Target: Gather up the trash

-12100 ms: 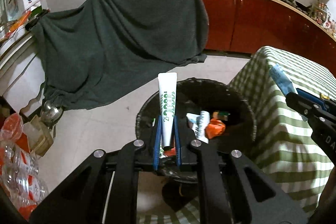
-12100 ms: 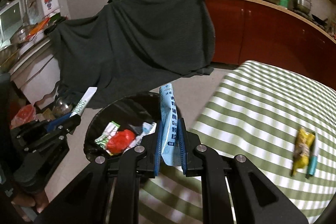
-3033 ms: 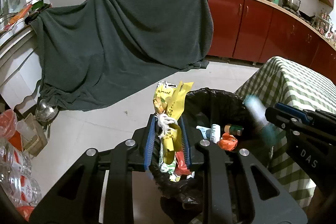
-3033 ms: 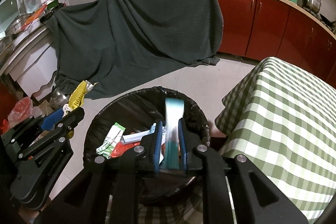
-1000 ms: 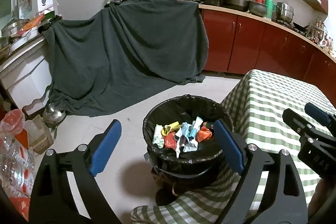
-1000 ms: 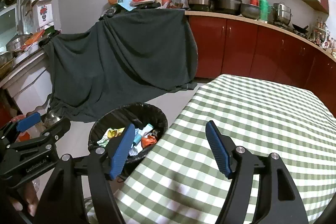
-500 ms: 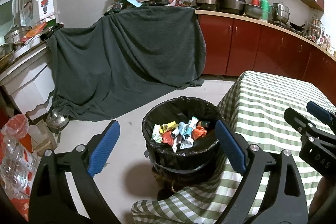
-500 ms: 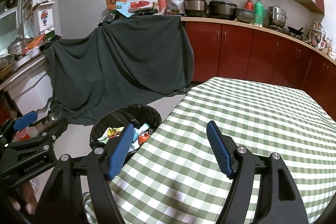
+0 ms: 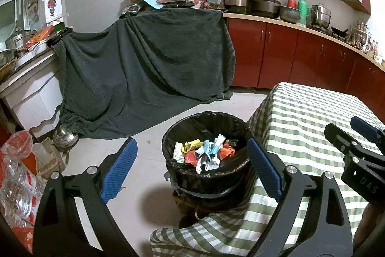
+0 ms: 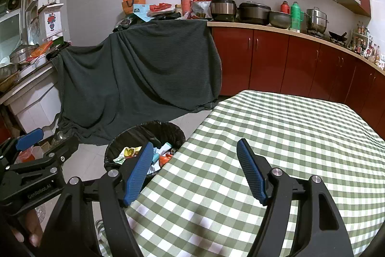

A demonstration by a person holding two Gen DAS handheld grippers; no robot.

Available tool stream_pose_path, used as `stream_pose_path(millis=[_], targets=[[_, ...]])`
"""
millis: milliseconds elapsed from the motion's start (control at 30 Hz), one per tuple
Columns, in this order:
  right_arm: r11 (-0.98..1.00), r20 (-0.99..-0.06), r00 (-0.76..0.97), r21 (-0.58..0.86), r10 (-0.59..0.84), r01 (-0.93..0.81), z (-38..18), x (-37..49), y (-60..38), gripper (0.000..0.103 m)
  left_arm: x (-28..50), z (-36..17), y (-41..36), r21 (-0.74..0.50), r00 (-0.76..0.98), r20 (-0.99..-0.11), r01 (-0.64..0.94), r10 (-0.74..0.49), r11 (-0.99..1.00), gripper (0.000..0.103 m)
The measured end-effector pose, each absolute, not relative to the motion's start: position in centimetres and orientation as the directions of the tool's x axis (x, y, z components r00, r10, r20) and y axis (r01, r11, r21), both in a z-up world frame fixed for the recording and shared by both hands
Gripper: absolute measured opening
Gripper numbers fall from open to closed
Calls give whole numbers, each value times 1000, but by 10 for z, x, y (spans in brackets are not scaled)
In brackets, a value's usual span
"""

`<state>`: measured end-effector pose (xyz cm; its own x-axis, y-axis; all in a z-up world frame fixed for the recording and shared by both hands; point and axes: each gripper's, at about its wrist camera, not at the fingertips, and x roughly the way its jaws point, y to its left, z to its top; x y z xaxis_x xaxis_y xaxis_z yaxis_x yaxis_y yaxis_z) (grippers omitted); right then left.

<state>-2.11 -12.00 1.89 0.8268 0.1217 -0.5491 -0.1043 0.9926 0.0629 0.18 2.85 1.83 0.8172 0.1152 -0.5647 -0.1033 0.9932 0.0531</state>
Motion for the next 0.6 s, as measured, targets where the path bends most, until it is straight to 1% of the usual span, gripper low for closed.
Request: stream_pose_path(millis=[600], targets=[[993, -549, 827, 62, 121, -104, 19, -21, -120, 70, -1, 20, 27, 49, 815, -569, -103, 112, 994, 90]])
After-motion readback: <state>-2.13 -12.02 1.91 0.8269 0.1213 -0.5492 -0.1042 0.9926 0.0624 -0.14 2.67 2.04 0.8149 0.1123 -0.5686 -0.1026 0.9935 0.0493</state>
